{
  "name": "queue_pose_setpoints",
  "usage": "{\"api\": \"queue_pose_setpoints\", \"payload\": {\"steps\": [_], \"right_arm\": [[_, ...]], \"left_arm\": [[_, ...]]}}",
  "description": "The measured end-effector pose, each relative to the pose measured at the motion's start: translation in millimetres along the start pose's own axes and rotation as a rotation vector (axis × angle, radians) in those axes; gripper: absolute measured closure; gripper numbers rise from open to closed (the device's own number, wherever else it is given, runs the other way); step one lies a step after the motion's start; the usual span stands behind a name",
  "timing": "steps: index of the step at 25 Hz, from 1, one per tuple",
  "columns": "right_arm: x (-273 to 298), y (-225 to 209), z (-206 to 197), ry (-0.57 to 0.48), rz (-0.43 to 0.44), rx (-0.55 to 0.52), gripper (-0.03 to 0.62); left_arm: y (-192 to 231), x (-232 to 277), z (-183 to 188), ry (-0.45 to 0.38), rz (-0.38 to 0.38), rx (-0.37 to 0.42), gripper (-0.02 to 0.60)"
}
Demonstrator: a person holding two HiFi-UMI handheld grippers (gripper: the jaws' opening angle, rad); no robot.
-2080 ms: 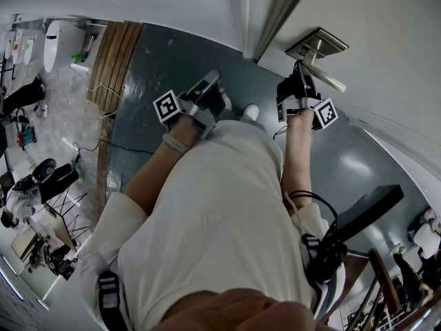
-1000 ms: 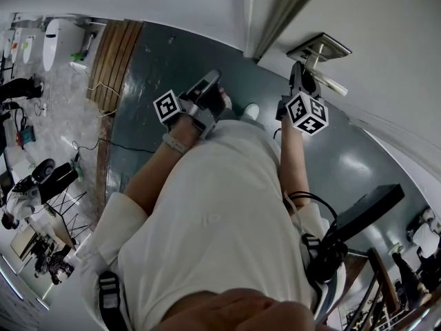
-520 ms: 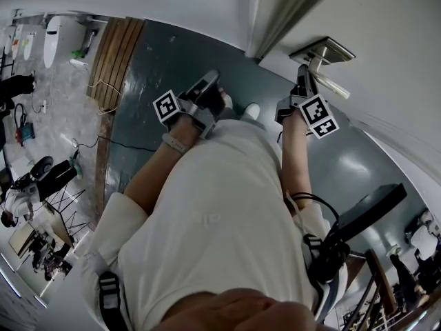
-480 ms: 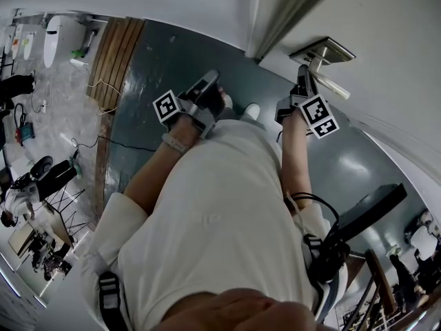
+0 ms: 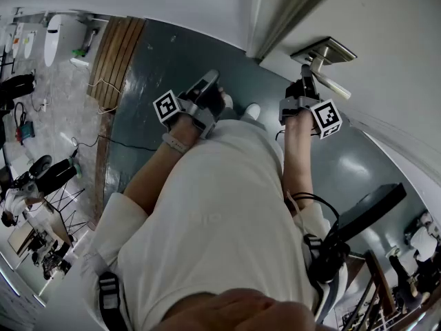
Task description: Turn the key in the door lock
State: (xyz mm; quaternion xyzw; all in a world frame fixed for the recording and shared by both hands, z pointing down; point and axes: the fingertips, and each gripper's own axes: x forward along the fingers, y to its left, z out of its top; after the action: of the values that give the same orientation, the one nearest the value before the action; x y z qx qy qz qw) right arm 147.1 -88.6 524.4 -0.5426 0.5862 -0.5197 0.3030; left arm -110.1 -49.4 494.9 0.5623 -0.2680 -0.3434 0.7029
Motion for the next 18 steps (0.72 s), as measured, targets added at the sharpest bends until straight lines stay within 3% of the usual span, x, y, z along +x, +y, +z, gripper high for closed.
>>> {"api": "queue_pose_setpoints", "payload": {"steps": [2, 7, 12, 18], "right_arm": [[-0.6, -1.1, -0.9, -0.002, 0.02, 0.108, 0.549], [-1.0, -3.2, -1.4, -0.012, 0.072, 0.264, 0.549], [1.5, -8.2, -4.1, -0.075, 0.231, 0.584, 0.554], [5.8, -14.8, -5.9, -0.105, 0.323, 0.752, 0.553]], "left_arm": [[-0.1, 0.1, 0.3, -0.002, 0.001, -0.004, 0.574], [0.1, -0.1, -0.5, -0.003, 0.004, -0.002, 0.574], [-0.4, -0.8, 1.6, -0.003, 0.008, -0.002, 0.574], [4.2, 2.8, -0.6, 0.006, 0.015, -0.003, 0.574]]}}
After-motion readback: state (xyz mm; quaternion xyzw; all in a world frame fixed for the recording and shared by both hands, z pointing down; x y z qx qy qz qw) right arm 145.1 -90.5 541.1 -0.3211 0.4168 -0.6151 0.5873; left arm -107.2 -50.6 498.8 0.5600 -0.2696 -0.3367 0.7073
